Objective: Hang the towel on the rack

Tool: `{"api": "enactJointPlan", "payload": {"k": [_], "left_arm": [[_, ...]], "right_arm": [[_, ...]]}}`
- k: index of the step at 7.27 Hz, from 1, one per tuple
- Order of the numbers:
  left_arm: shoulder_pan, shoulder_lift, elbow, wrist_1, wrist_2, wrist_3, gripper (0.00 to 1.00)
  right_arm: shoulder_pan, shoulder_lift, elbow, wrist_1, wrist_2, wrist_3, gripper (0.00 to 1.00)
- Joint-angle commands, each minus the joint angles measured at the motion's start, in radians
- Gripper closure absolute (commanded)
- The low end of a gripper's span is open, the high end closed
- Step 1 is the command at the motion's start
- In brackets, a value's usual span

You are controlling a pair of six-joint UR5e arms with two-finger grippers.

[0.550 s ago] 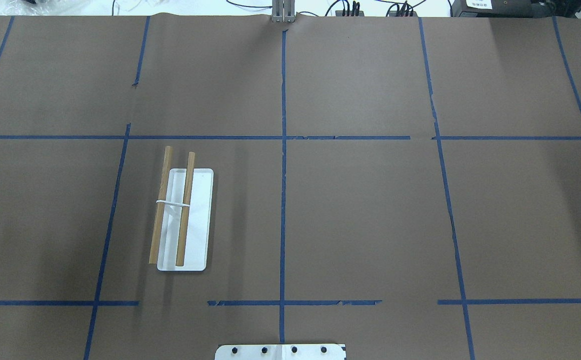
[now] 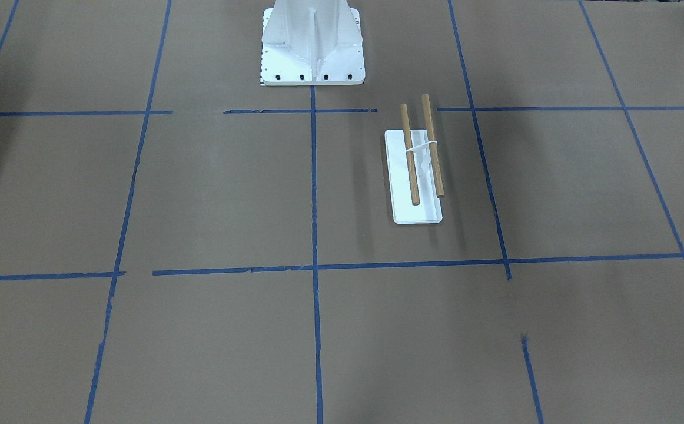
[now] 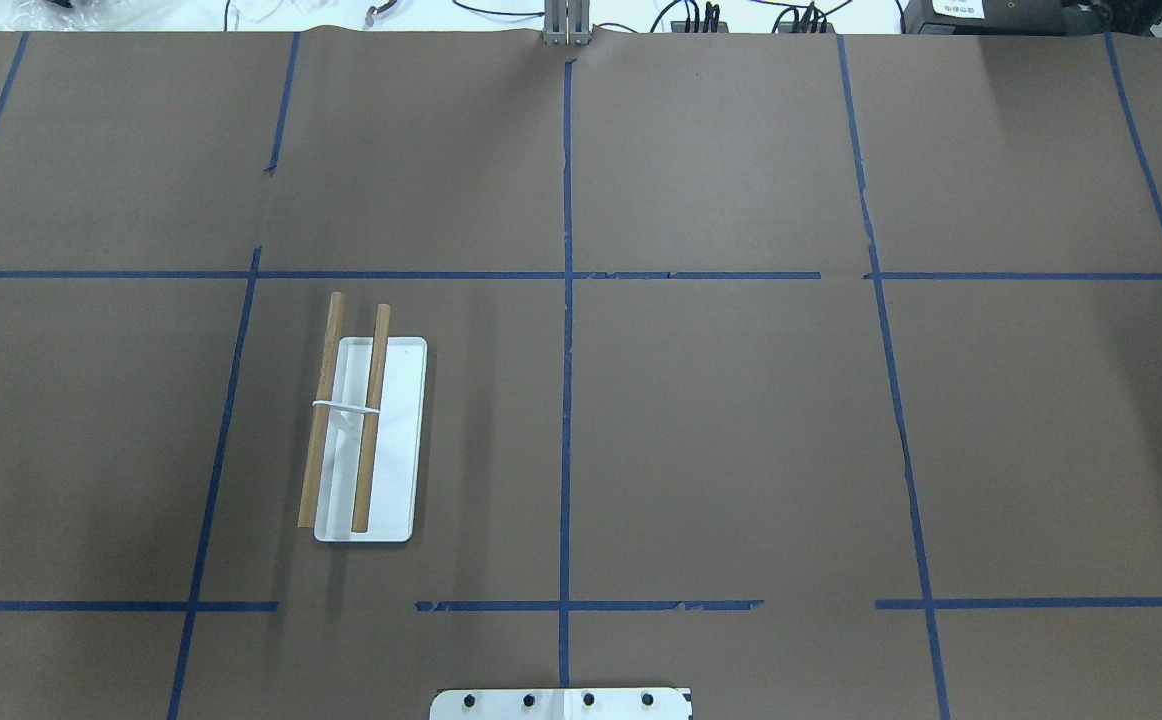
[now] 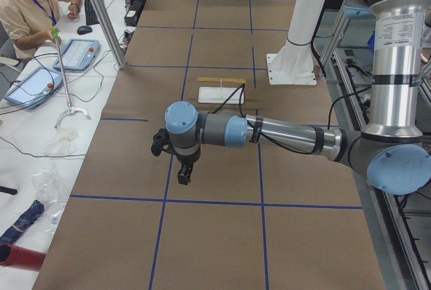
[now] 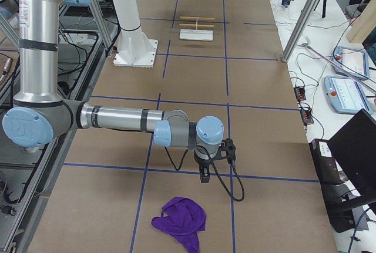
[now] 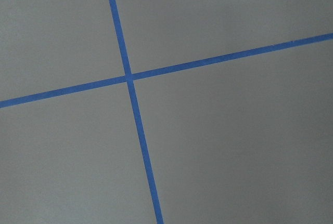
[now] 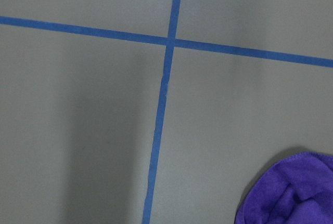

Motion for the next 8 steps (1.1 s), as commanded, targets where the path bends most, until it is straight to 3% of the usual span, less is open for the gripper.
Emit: {"api": "enactJointPlan", "payload": {"k": [1,3,4,5,6,7,8], "left_arm": [[0.000,-0.002,-0.007,0.000,0.041,-0.002,0.00],[0.000,-0.008,0.035,-0.021,0.038,0.000,0.00],[-0.001,-0.012,0.043,-0.046,0.038,0.000,0.00],[0.000,-0.014,0.049,-0.052,0.003,0.000,0.00],[-0.001,-0.011,0.049,-0.061,-0.060,0.000,0.00],[-0.004,0.000,0.031,-0.060,-0.112,-0.002,0.00],[-0.006,0.004,0.019,-0.060,-0.121,-0.002,0.00]], "right_arm": [[-0.012,-0.001,-0.002,0.112,-0.002,0.001,0.00],[-0.013,-0.034,-0.050,0.123,-0.014,-0.009,0.00],[-0.029,-0.043,-0.104,0.195,-0.104,-0.027,0.00],[-0.070,-0.053,-0.233,0.341,-0.150,-0.035,0.00],[-0.076,-0.051,-0.363,0.472,-0.146,-0.034,0.07],[-0.078,-0.073,-0.405,0.529,-0.117,-0.031,0.12],[-0.076,-0.103,-0.406,0.534,-0.115,-0.034,0.23]]}}
